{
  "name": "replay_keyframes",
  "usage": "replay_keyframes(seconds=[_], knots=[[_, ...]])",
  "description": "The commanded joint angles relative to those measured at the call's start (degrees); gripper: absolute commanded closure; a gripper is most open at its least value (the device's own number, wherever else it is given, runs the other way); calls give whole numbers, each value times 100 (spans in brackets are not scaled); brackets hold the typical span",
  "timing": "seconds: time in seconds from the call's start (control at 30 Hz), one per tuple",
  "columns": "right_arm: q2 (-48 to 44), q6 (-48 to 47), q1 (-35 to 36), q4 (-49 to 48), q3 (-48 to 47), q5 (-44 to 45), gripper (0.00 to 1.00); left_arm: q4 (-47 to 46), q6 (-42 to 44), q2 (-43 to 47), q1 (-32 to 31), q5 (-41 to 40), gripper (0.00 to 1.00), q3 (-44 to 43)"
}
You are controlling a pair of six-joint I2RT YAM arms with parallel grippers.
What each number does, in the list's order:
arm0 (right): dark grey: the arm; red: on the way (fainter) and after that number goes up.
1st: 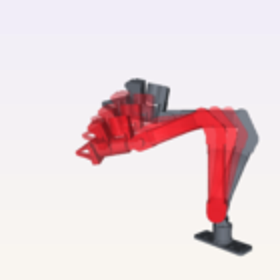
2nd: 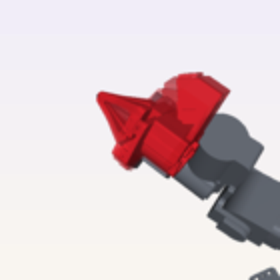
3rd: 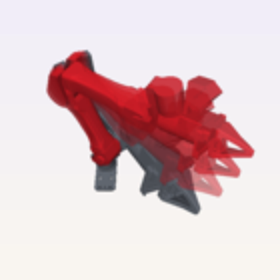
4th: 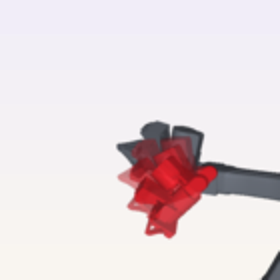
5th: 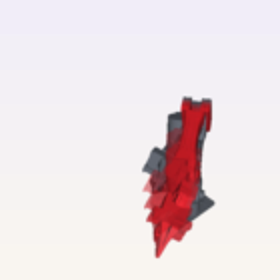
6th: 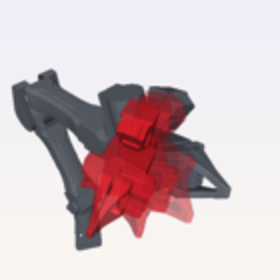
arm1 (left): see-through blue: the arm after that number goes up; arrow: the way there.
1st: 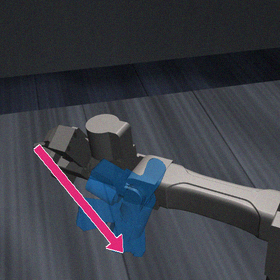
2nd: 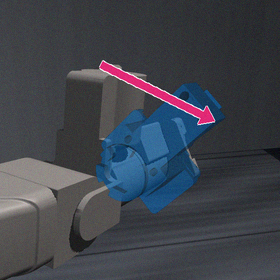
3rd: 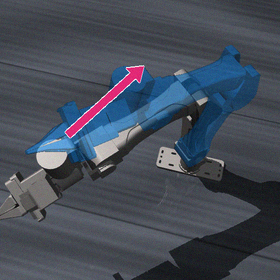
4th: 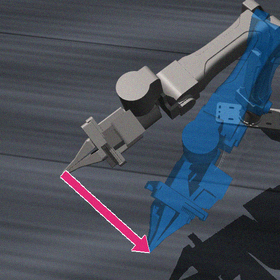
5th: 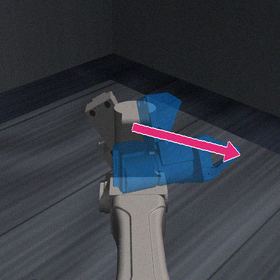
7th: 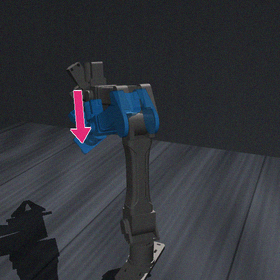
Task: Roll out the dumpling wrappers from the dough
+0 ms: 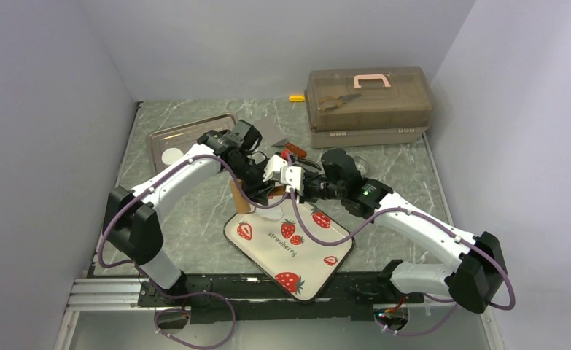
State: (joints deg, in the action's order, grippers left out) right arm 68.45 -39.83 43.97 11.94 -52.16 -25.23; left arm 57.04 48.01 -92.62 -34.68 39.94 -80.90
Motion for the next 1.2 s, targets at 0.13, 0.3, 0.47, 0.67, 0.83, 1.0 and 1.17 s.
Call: replay_keyframes(seconds=[0.13, 0.3, 0.47, 0.67, 0.83, 1.0, 1.17], knots=[[-49, 848, 50, 101, 333, 603, 100, -869, -830, 184, 156, 505, 64, -242], [-279, 2117, 46, -32, 702, 913, 100, -1217, -929, 143, 155, 476, 1, 96], [-725, 3101, 53, -88, 1137, 1434, 100, -1261, -1022, 107, 163, 579, 0, 57], [-1355, 4052, 51, 209, 1299, 1809, 100, -1355, -1359, 88, 211, 156, 1, 21], [-1685, 4837, 51, 1011, 1160, 2210, 100, -1845, -2113, 121, 483, -674, 1, 634], [-1884, 5523, 79, 1509, 1244, 2212, 100, -2232, -2644, 131, 595, -1301, 0, 1383], [-1738, 6277, 480, 1979, 1314, 2785, 100, -2360, -2749, 165, 656, -1180, 1, 1611]])
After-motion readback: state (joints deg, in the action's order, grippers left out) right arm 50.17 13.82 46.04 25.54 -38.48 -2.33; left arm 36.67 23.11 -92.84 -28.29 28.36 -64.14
